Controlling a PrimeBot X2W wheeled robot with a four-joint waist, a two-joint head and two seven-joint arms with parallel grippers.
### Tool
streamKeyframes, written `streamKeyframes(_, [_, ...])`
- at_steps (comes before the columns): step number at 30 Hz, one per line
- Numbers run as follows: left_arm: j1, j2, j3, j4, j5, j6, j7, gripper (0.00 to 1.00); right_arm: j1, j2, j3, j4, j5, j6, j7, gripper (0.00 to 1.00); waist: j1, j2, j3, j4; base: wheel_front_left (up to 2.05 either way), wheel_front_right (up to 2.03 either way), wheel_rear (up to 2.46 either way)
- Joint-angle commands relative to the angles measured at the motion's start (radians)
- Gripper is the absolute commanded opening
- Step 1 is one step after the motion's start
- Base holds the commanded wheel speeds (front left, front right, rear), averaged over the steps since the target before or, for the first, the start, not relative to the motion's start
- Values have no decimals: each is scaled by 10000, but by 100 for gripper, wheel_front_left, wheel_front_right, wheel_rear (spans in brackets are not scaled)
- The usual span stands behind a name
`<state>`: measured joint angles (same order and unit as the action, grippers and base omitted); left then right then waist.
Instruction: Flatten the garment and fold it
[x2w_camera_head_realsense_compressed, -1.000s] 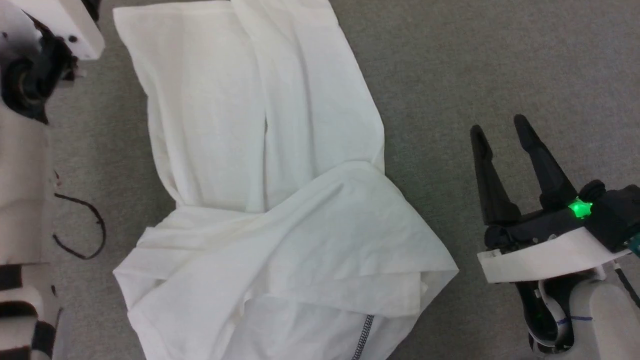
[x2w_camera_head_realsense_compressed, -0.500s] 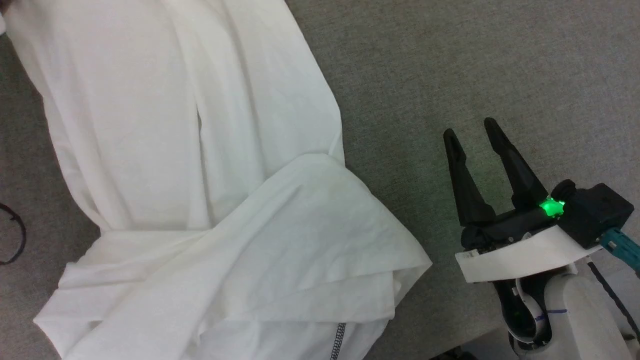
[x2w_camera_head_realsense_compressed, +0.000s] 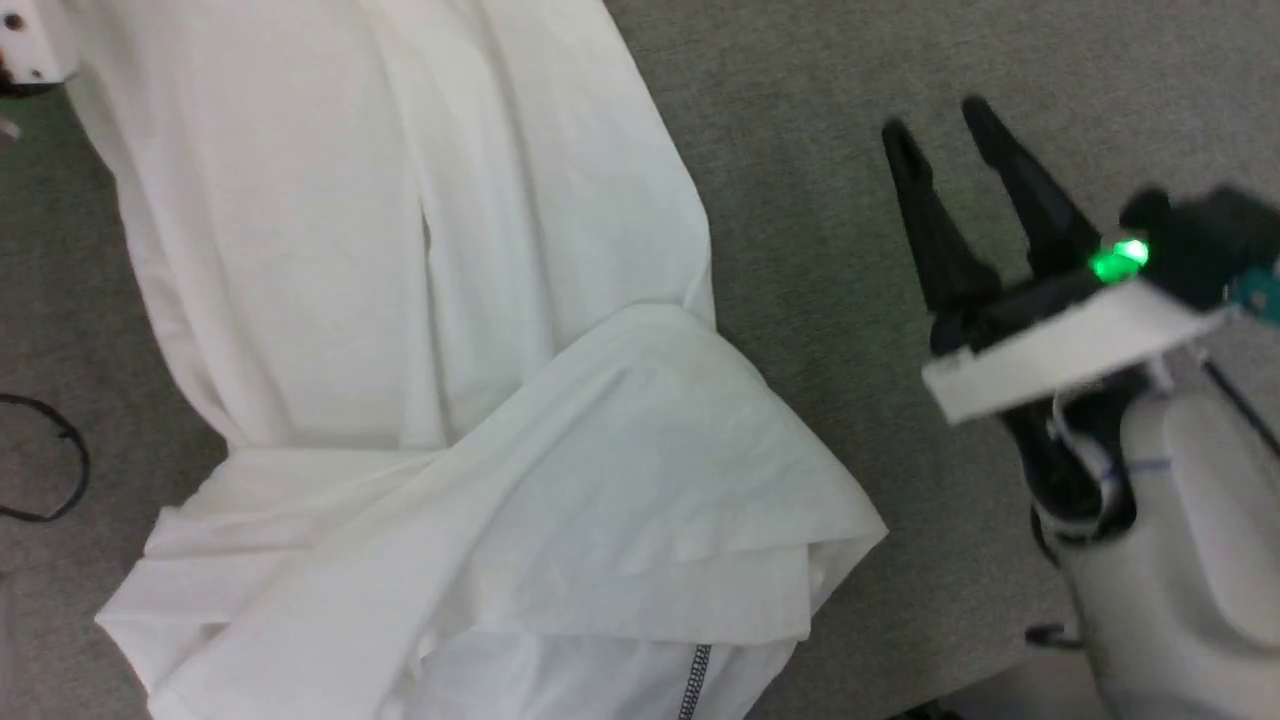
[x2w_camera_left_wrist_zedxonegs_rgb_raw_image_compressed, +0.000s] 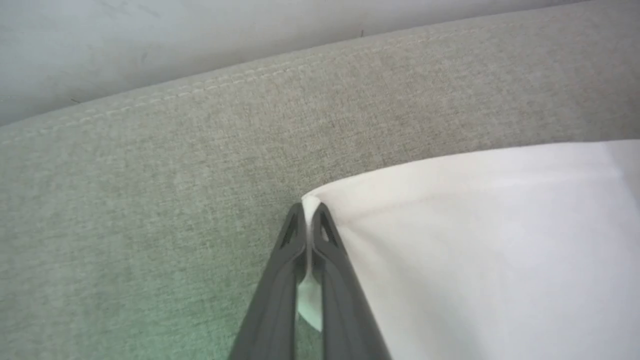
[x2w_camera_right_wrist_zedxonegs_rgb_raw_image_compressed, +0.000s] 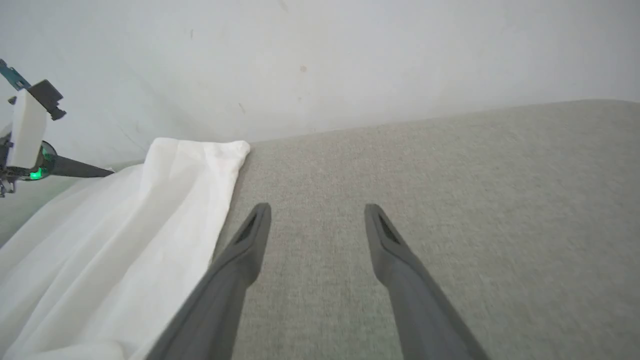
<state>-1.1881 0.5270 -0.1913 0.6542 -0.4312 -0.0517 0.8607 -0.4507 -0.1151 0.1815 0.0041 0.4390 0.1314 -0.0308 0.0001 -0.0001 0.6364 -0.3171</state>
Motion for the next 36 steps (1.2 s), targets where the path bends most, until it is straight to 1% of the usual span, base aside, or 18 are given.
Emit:
streamKeyframes(1, [707, -286, -214, 206, 106, -11, -276, 0, -708, -99, 74, 424, 388, -7, 302, 100, -1, 1, -131, 313, 0, 0, 0])
streamKeyframes(3, [556, -450, -239, 40, 200, 7, -1049, 0, -1679, -296, 229, 1186, 912, -7, 831, 100, -1, 1, -156, 613, 0, 0, 0])
streamKeyframes(6, [268, -734, -348, -119, 314, -79, -2096, 0, -3134, -541, 512, 2380, 1538, -7, 1606, 100, -1, 1, -158, 1097, 0, 0, 0])
streamKeyframes(7, [268, -734, -348, -119, 314, -79, -2096, 0, -3134, -541, 512, 2380, 1538, -7, 1606, 100, -1, 1, -158, 1097, 0, 0, 0])
streamKeyframes(10, [-47, -1114, -507, -233, 383, -168, -2922, 0, -4478, -714, 854, 3577, 2047, -7, 2542, 100, -1, 1, -71, 1669, 0, 0, 0])
streamKeyframes(11, [-221, -1379, -644, -285, 385, -257, -3312, 0, -5305, -781, 1074, 4335, 2289, -7, 3151, 100, -1, 1, 10, 2013, 0, 0, 0])
streamKeyframes(12, [-221, -1379, -644, -285, 385, -257, -3312, 0, -5305, -781, 1074, 4335, 2289, -7, 3151, 100, -1, 1, 10, 2013, 0, 0, 0])
streamKeyframes(17, [-627, -1994, -902, -410, 286, -411, -4000, 0, -7216, -854, 1383, 6156, 2530, -7, 4246, 100, -1, 1, 323, 2810, 0, 0, 0])
streamKeyframes(21, [-881, -2381, -1102, -500, 159, -526, -4347, 0, -8414, -822, 1445, 7566, 2421, -7, 4688, 100, -1, 1, 561, 3389, 0, 0, 0])
streamKeyframes(25, [-1083, -2611, -1269, -613, 46, -606, -4597, 0, -9301, -724, 1532, 8730, 2272, -7, 5017, 100, -1, 1, 811, 3799, 0, 0, 0])
streamKeyframes(31, [-1246, -2741, -1590, -734, -108, -704, -4817, 0, -9948, -599, 1785, 10192, 2147, -7, 5751, 100, -1, 1, 1032, 4059, 0, 0, 0])
streamKeyframes(34, [-1318, -2765, -1729, -689, -191, -730, -4874, 0, -10041, -524, 1967, 10960, 2100, -7, 6612, 100, -1, 1, 1055, 4084, 0, 0, 0])
streamKeyframes(35, [-1348, -2760, -1763, -659, -215, -736, -4890, 0, -10071, -516, 2021, 11225, 2090, -7, 7003, 78, -1, 1, 1060, 4079, 0, 0, 0])
streamKeyframes(36, [-1369, -2754, -1802, -612, -241, -741, -4891, 0, -10086, -501, 2073, 11468, 2094, -7, 7410, 16, -1, 1, 1054, 4078, 0, 0, 0])
